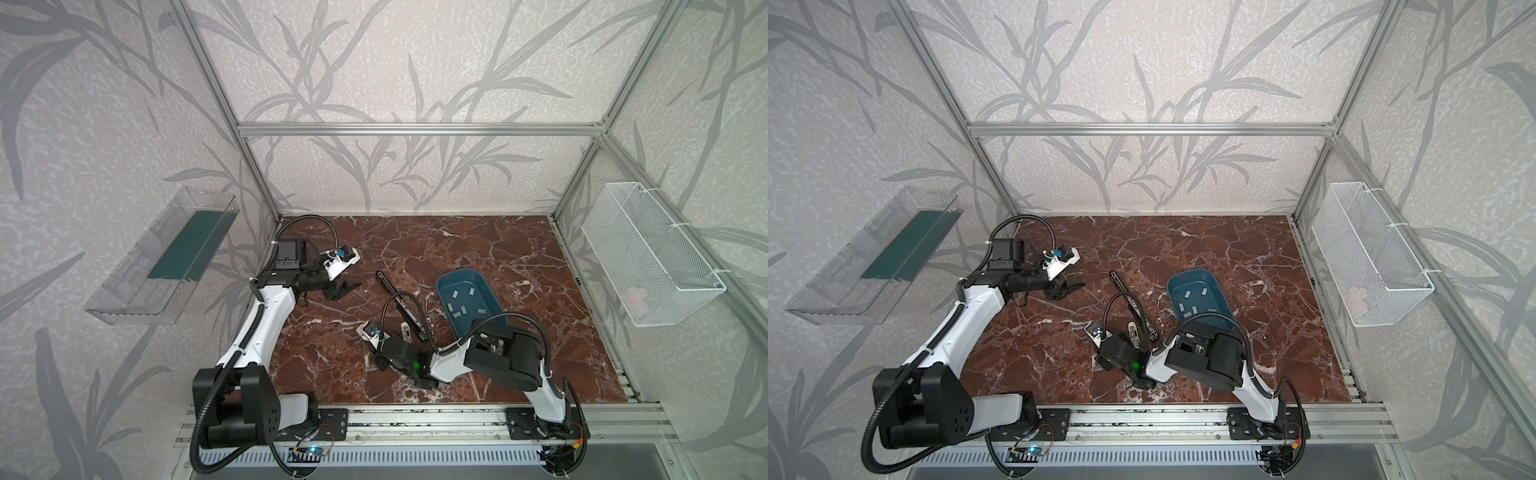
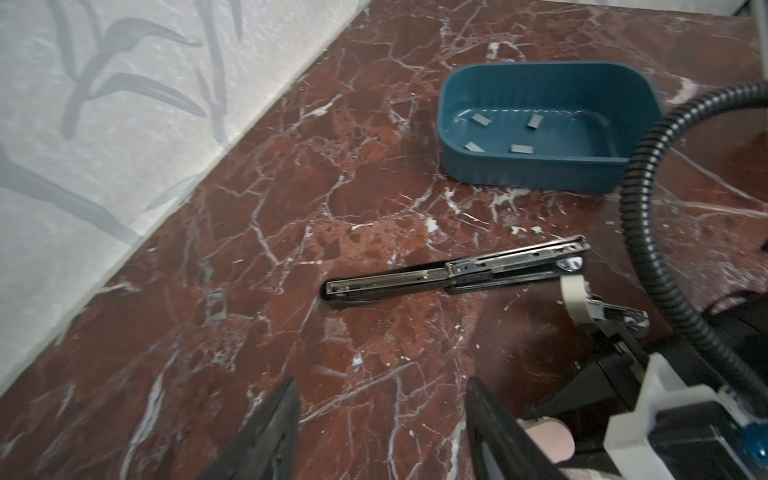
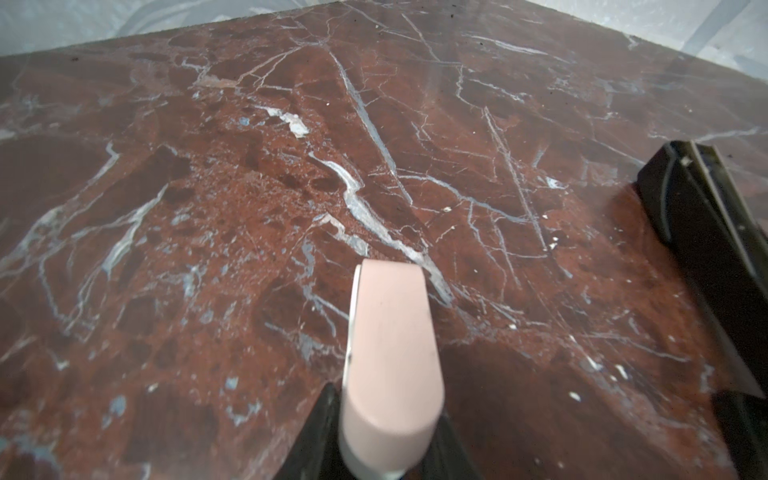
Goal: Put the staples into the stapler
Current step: 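Close the right gripper on the pink mini stapler while the left lifts away, then bring the left gripper onto the top of the pink stapler held by the right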
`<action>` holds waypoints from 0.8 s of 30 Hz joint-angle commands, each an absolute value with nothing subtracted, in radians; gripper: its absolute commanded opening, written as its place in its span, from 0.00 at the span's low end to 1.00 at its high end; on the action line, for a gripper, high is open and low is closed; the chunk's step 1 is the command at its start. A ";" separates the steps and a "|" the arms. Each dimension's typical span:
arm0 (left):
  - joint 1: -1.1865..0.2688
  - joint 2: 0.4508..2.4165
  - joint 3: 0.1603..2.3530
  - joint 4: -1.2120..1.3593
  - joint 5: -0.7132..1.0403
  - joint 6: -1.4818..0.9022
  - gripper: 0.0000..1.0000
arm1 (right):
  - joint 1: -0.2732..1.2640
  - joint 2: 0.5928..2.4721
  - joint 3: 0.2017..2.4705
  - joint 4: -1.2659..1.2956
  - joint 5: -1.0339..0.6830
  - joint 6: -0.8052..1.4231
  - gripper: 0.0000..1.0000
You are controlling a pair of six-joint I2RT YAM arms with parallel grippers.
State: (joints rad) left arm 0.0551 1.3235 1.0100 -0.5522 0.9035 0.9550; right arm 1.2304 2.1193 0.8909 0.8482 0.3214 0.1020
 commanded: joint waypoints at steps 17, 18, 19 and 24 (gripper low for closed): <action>-0.137 1.261 0.882 -0.747 0.931 1.212 0.52 | 1.229 1.813 0.617 0.989 0.188 0.064 0.24; -0.148 1.256 0.879 -0.765 0.924 1.214 0.52 | 1.230 1.812 0.611 0.988 0.203 0.072 0.23; -0.163 1.251 0.874 -0.784 0.902 1.225 0.51 | 1.230 1.810 0.602 0.996 0.215 0.077 0.23; -0.257 1.210 0.858 -0.841 0.834 1.224 0.49 | 1.231 1.790 0.540 1.047 0.223 0.077 0.23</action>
State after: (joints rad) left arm -0.2237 1.2453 0.8715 -0.7570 0.8600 1.1938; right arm 1.2301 1.8187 0.5648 0.9909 0.2089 0.0742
